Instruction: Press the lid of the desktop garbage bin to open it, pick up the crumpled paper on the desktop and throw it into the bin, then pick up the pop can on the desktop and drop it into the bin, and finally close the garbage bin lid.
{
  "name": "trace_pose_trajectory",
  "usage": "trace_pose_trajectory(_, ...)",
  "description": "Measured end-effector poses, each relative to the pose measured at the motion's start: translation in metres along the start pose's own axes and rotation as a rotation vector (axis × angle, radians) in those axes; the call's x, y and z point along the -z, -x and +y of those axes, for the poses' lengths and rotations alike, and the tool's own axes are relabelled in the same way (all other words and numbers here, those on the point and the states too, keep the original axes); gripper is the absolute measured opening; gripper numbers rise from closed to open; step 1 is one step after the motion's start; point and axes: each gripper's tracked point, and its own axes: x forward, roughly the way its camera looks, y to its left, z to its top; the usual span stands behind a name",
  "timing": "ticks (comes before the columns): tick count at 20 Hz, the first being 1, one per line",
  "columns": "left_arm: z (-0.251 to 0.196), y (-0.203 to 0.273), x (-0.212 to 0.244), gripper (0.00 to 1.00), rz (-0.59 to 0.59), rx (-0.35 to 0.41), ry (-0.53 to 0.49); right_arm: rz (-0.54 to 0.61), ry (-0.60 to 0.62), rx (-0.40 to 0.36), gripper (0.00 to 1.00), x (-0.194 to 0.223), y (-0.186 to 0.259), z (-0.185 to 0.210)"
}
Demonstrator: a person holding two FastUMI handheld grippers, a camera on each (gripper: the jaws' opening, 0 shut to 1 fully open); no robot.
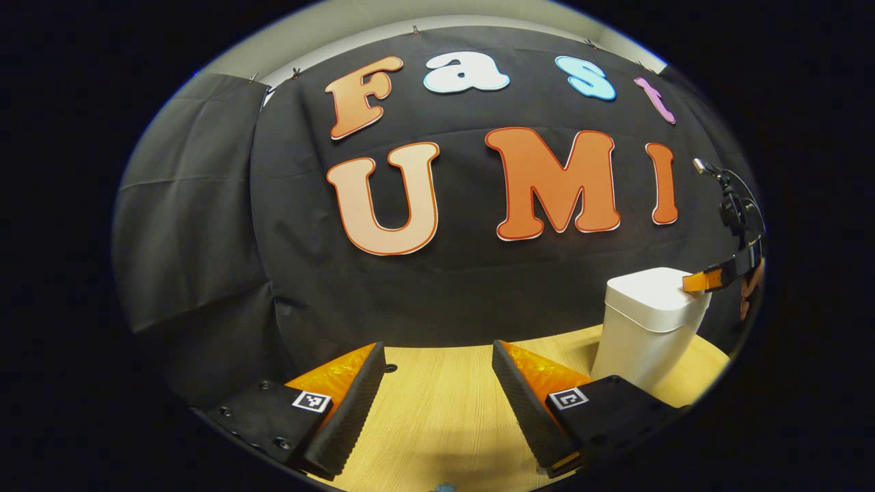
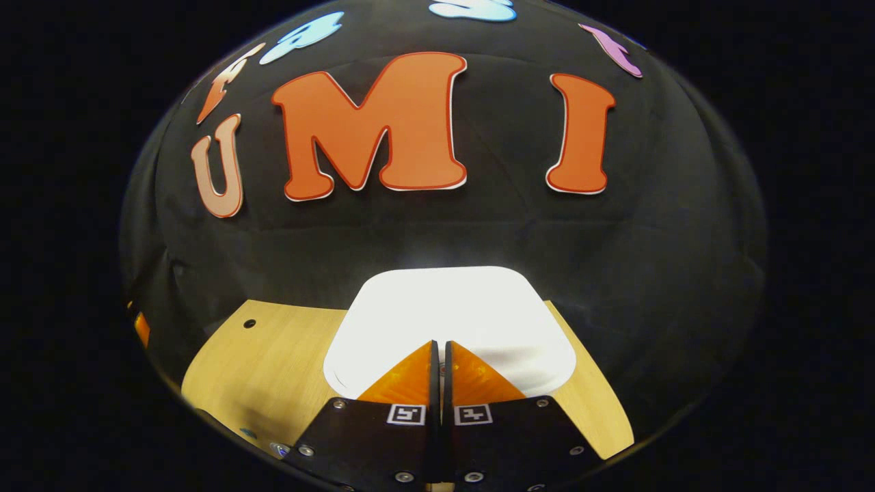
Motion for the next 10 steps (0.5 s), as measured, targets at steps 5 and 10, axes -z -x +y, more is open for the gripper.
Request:
trace_pose_trajectory(5,0.004,0.005,-0.004,0.99,-0.016,0.005,-0.008,0.023,0.023,0.006,0.01,0.0,0.0,0.002)
trace_pose_trajectory(10,0.017,0.01,-0.004,1.0,-0.029,-0.006,0.007,0.017,0.07,0.003,0.01,-0.008,0.012,0.007)
